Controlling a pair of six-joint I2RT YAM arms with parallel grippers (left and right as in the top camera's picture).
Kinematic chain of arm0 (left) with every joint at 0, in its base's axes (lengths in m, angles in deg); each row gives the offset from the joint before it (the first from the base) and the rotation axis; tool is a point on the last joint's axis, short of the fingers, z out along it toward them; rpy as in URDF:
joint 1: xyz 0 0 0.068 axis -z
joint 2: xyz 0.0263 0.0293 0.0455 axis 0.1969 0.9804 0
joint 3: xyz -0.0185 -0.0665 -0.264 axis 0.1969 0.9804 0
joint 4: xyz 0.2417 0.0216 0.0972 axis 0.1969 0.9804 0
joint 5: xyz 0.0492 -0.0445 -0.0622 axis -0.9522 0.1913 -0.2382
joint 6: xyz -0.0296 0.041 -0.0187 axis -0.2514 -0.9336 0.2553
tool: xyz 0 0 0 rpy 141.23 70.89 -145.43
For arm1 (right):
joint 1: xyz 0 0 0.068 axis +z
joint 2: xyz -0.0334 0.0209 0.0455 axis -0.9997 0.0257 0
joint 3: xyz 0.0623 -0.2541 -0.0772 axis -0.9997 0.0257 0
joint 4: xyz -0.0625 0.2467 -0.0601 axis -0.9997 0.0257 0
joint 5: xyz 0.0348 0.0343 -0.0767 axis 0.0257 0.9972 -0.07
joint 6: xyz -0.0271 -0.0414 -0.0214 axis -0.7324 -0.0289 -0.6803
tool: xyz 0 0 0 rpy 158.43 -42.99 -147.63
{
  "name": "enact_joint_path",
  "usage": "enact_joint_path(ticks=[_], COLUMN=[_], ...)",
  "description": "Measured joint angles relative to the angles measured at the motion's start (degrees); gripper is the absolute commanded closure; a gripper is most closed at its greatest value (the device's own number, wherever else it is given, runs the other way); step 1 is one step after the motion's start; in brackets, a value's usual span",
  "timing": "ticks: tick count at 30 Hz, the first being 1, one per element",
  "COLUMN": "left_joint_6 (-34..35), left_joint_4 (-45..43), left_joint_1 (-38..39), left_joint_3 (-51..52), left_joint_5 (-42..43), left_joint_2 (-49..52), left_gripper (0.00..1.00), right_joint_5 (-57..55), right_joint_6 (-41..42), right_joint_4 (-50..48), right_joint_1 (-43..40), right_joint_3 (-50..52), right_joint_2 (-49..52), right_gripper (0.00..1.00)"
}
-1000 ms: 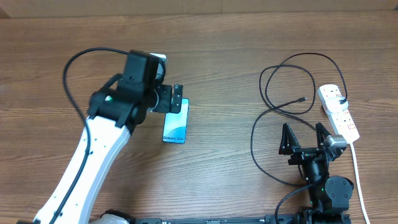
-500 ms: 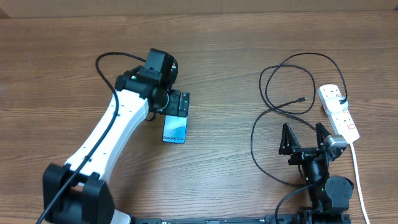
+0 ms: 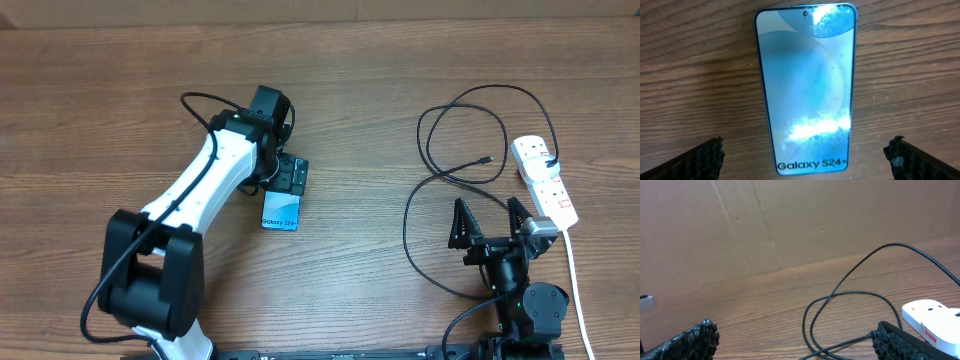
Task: Plug charger to phone and switch on socket
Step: 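Move the left gripper forward over the phone, then lower the left gripper and grasp the phone's top edge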
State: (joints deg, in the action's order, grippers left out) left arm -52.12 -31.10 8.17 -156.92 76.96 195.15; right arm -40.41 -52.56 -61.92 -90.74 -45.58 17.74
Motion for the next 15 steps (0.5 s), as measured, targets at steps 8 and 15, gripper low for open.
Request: enact_joint_path(ticks=[8,15], left_joint_6=[0.0,0.09], left_joint_4=[-1.09,-2.05], left_joint_1=[0.0,0.0], left_joint_3=[0.0,-0.04], left_joint_5=[0.0,0.02], left_joint_2=[2.99,3.85], left_gripper=[0.0,0.0], right_joint_5=[0.0,0.0], right_joint_6=[0.0,0.02], right_joint_4=[0.0,-0.02], right_joint_1=[0.02,0.02], right_joint_3=[0.0,0.0], right_joint_2=[0.0,0.0], right_gripper=[0.0,0.0])
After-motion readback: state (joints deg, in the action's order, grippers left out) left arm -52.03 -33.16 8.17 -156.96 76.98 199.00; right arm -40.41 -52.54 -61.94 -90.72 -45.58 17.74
